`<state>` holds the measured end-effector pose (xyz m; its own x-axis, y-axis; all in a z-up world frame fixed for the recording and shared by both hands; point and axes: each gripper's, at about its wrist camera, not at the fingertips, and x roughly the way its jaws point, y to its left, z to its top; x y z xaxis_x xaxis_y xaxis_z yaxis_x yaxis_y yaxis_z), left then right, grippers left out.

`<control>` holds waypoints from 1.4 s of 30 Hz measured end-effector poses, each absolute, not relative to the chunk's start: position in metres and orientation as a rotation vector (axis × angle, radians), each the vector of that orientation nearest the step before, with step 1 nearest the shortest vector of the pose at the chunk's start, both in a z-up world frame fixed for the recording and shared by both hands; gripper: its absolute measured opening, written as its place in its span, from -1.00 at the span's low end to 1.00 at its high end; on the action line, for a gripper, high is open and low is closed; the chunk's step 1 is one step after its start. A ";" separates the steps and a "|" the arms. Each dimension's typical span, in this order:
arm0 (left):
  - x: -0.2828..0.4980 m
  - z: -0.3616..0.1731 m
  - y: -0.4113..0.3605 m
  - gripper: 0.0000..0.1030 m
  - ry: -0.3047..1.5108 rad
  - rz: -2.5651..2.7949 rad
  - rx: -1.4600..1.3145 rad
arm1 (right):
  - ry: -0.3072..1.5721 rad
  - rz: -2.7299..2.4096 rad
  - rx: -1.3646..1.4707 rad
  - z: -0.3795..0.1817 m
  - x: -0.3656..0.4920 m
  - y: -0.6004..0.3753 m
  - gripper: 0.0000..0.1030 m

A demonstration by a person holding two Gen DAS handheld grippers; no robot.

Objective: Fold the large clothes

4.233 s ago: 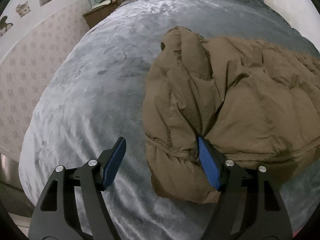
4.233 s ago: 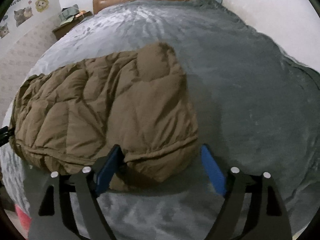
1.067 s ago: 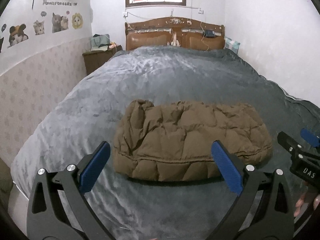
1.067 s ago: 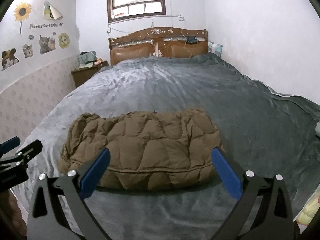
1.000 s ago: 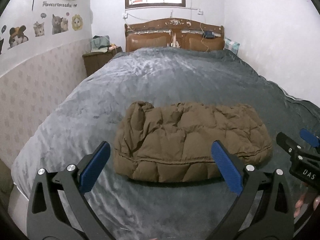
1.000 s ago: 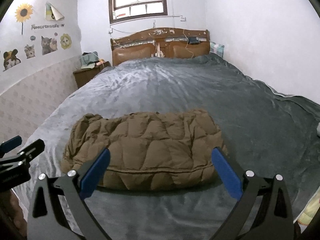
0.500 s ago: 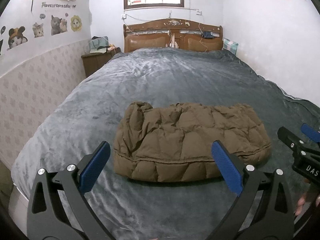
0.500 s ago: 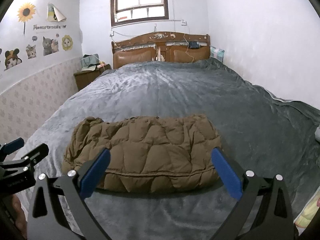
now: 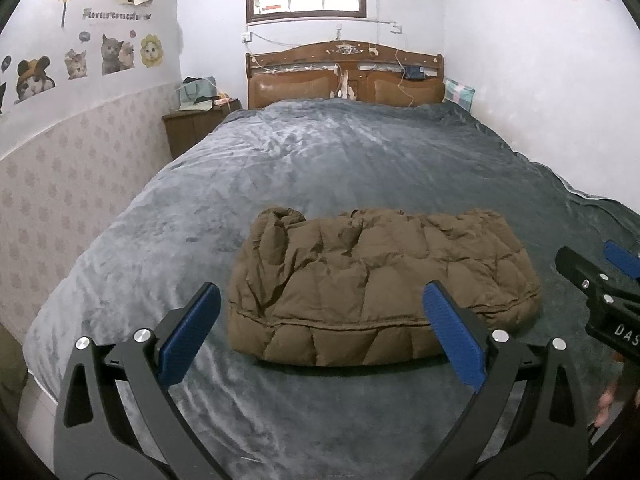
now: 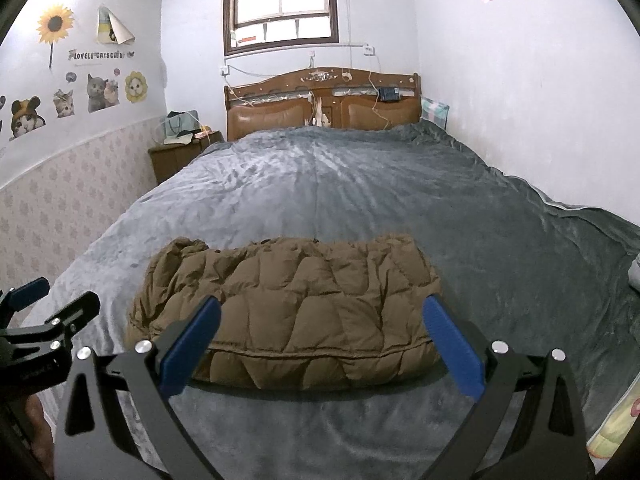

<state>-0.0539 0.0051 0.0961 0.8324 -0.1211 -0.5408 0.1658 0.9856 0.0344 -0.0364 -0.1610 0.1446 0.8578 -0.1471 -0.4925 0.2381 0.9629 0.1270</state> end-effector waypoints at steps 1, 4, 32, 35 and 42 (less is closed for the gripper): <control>-0.054 0.097 0.005 0.94 0.563 -0.148 0.083 | 0.501 -0.202 0.189 0.145 -0.037 -0.162 0.96; -0.055 0.097 0.007 0.94 0.555 -0.142 0.086 | 0.500 -0.203 0.188 0.144 -0.037 -0.160 0.96; -0.052 0.097 0.011 0.94 0.572 -0.130 0.085 | 0.525 -0.220 0.169 0.142 -0.036 -0.164 0.96; -0.052 0.097 0.012 0.94 0.572 -0.131 0.083 | 0.527 -0.220 0.168 0.142 -0.036 -0.163 0.96; -0.052 0.097 0.012 0.94 0.570 -0.128 0.086 | 0.527 -0.220 0.166 0.141 -0.036 -0.163 0.96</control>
